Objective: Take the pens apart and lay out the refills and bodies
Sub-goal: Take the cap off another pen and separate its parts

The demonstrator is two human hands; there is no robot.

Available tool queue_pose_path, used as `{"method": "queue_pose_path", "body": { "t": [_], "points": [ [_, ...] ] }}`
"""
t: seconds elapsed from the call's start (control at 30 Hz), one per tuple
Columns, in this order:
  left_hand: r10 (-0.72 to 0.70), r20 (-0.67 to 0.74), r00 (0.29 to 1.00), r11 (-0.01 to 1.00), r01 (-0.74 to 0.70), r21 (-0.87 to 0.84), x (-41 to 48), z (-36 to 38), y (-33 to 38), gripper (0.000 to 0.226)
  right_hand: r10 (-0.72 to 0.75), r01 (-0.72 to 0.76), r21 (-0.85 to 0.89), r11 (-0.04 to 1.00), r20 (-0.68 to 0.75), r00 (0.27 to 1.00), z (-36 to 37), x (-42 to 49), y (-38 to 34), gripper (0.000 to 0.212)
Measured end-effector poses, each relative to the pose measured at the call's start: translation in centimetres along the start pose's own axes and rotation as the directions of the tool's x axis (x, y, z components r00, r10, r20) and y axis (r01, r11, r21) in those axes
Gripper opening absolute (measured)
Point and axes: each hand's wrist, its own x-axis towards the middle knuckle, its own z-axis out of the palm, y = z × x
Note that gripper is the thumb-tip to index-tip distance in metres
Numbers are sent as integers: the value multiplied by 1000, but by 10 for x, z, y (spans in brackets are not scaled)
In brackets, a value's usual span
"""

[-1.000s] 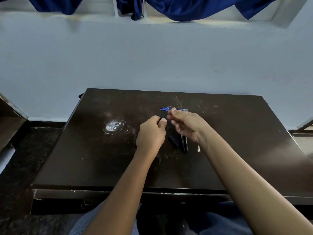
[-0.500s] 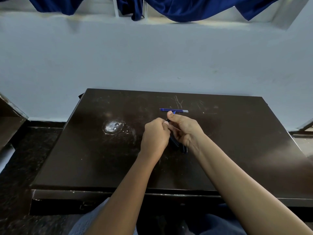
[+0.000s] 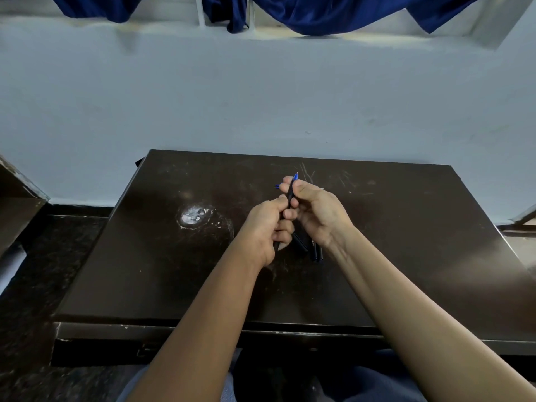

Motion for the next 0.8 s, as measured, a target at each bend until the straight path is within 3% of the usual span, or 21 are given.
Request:
{"method": "queue_pose_path", "body": {
  "t": [0.07,0.13,0.17,0.23,0.3,0.4,0.6,0.8],
  "points": [
    [159,-76,984,943,-129,305,1,0,-3,32,54,-54,-7,999,57,997,-2,1,-2,23],
    [353,-121,928,770,-215,602,1,1,-8,32,105,-102,-44,994,86,991,-4,2,-2,23],
    [414,-126,901,716,-237,657,2,2,-10,32,117,-110,-71,991,91,989,-5,3,-2,20],
    [459,-121,880,691,-268,671,1,3,-11,29,125,-114,-120,986,91,988,-6,5,1,12],
    [465,-121,877,685,-269,677,2,3,-11,27,125,-113,-143,983,79,989,-7,6,3,16],
    [470,-142,871,674,-251,695,3,2,-10,27,131,-125,-86,988,76,988,-6,6,2,12],
    [448,-158,880,717,-248,652,4,2,-10,27,128,-113,-129,985,118,985,-3,3,-2,18],
    [447,-139,883,679,-234,696,6,1,-11,29,119,-112,-91,989,65,991,-5,4,-5,22]
  ]
}}
